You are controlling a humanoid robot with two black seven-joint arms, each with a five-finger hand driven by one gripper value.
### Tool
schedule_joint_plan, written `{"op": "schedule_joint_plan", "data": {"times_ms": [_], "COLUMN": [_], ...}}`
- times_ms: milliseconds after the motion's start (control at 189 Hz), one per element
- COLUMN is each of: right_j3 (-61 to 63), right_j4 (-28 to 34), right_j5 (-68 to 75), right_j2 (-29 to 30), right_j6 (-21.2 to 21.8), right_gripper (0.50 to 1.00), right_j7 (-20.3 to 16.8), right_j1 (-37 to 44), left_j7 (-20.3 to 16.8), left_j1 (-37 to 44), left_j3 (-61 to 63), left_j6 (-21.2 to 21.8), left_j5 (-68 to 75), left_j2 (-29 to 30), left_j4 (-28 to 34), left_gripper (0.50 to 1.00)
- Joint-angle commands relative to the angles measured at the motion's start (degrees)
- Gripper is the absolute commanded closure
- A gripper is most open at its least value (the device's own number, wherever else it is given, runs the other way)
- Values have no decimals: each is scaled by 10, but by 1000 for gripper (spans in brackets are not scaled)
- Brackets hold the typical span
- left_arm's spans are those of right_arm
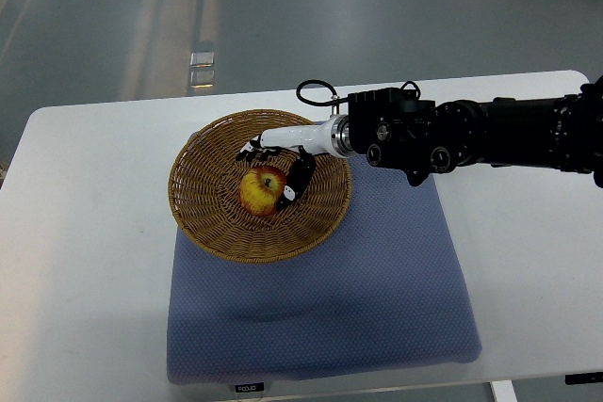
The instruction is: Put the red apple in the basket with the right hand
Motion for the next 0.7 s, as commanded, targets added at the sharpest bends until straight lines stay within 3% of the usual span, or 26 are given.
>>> {"op": "schedule_joint_plan", "data": {"times_ms": [0, 63, 196, 275, 470, 476, 518, 571, 576, 692], "right_j3": [6, 10, 48, 65, 135, 173, 209, 209, 265, 397], "right_j4": [-1, -1, -1, -2, -23, -37, -53, -53, -72, -119], "right_j5": [1, 4, 52, 84, 150, 180, 208, 208, 247, 310], "right_j2": [0, 0, 0, 0, -67, -95, -116, -116, -139, -156], "right_j6": [9, 23, 111, 135, 135, 131, 126, 126, 116, 89], "right_gripper": [587, 587, 587, 587, 587, 587, 587, 587, 587, 587], "right_j7": [0, 0, -2, -5, -8, -9, -9, -9, -10, -18], "right_j1": [19, 44, 85, 99, 88, 60, 25, 25, -11, -100], "left_j7": [0, 0, -1, -1, -1, 0, 0, 0, -1, -1], "left_j1": [0, 0, 0, 0, 0, 0, 0, 0, 0, 0], "left_j3": [0, 0, 0, 0, 1, 1, 1, 1, 1, 1], "left_j6": [0, 0, 0, 0, 0, 0, 0, 0, 0, 0], "left_j5": [0, 0, 0, 0, 0, 0, 0, 0, 0, 0], "left_j2": [0, 0, 0, 0, 0, 0, 0, 0, 0, 0], "left_j4": [0, 0, 1, 1, 0, 0, 0, 0, -1, -1], "left_gripper": [500, 500, 500, 500, 500, 500, 500, 500, 500, 500]}}
